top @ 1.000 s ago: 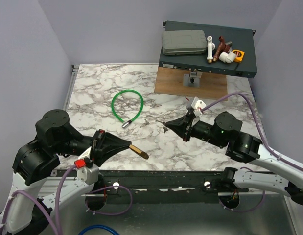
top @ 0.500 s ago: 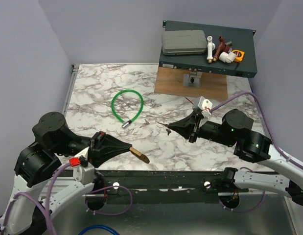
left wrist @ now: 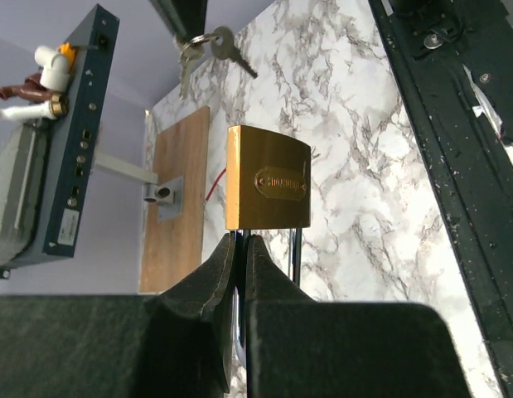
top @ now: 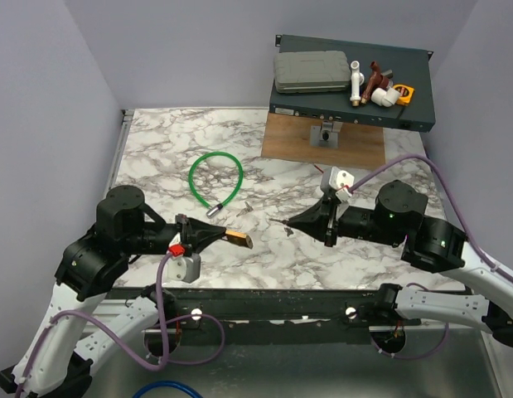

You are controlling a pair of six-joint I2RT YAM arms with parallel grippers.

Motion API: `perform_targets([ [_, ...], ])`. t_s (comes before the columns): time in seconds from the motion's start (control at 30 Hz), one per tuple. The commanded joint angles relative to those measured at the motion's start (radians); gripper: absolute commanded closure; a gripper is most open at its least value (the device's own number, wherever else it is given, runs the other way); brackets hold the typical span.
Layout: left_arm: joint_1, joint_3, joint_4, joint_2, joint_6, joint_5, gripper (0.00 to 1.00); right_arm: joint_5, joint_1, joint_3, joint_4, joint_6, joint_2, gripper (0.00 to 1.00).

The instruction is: Unlock with the key

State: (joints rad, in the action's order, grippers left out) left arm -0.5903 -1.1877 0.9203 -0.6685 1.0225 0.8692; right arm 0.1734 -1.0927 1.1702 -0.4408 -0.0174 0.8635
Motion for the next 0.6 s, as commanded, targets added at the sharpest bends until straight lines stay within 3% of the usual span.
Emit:
perform_targets([
  [0.0, 0.088, -0.044, -0.029, -0.044, -0.074, 0.132, 1.00, 0.043, 0.003, 0.041, -0.106, -0.079, 0.000, 0.99],
  [0.17, 0.185, -0.045, 0.064, -0.158, -0.163, 0.300, 1.00, 0.040, 0.002, -0.044, -0.091, -0.333, -0.048, 0.99],
  [0.3, 0.218, 0.023, 0.030, -0.163, -0.193, 0.330, 1.00, 0.059, 0.002, -0.161, 0.017, -0.526, -0.117, 0.99],
  [0.43, 0.233, 0.066, 0.114, -0.163, -0.102, 0.345, 1.00, 0.038, 0.002, -0.196, -0.023, -0.674, -0.126, 0.99],
  [0.57, 0.233, 0.056, 0.212, -0.173, -0.019, 0.383, 1.00, 0.063, 0.001, -0.222, -0.026, -0.718, -0.132, 0.99],
])
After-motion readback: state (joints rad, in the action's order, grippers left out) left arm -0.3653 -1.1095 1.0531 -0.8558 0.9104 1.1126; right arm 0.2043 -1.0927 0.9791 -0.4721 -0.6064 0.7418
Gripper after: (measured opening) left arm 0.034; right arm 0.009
